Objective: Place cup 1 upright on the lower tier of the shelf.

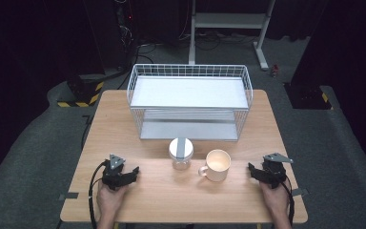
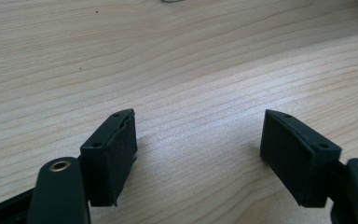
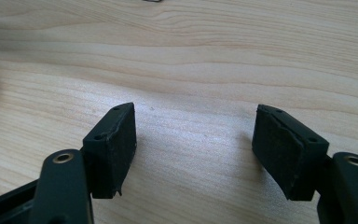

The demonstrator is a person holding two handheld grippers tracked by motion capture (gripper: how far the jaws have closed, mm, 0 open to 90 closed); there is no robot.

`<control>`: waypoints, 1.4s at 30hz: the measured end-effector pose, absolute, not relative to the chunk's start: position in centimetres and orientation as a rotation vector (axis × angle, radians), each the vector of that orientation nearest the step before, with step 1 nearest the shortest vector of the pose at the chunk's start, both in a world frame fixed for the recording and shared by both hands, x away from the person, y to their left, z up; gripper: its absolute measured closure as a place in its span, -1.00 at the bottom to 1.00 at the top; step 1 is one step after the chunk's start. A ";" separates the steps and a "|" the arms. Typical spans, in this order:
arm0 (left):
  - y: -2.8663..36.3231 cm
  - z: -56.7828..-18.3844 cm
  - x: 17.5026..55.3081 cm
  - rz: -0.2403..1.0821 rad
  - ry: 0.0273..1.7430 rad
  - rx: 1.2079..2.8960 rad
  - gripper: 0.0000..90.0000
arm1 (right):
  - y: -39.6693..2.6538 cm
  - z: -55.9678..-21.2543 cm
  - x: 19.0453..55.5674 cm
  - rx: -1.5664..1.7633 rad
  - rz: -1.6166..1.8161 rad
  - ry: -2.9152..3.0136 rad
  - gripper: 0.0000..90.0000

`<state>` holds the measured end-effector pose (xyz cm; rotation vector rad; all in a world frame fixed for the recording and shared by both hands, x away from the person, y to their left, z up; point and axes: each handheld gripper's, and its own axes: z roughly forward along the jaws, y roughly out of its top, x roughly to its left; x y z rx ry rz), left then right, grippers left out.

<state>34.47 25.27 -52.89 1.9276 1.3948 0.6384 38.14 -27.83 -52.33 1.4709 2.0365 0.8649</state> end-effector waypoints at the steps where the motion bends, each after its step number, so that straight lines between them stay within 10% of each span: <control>1: 25.3 -52.9 34.5 0.638 1.395 1.928 -0.39 | -27.8 -52.3 38.1 1.471 0.865 2.037 -0.32; 42: 22.5 -52.1 31.8 0.468 1.198 1.929 -0.50 | -27.8 -52.3 38.1 1.476 0.865 2.032 -0.32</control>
